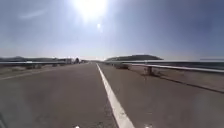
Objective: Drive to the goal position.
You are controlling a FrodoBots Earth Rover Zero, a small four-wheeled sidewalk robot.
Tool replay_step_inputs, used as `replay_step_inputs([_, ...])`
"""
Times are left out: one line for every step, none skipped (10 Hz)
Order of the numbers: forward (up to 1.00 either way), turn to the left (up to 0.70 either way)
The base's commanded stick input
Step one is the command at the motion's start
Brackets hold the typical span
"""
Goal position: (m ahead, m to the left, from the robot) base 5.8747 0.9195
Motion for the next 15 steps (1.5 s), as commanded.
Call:
replay_step_inputs([0.70,0.32])
replay_step_inputs([0.70,0.00])
replay_step_inputs([0.70,0.00])
replay_step_inputs([0.70,0.00])
replay_step_inputs([0.70,0.00])
replay_step_inputs([0.70,0.00])
replay_step_inputs([0.70,0.00])
replay_step_inputs([0.70,0.00])
replay_step_inputs([0.70,0.00])
replay_step_inputs([0.70,0.00])
replay_step_inputs([0.70,0.00])
replay_step_inputs([0.70,0.00])
replay_step_inputs([0.70,0.00])
replay_step_inputs([0.70,0.00])
replay_step_inputs([0.70,0.00])
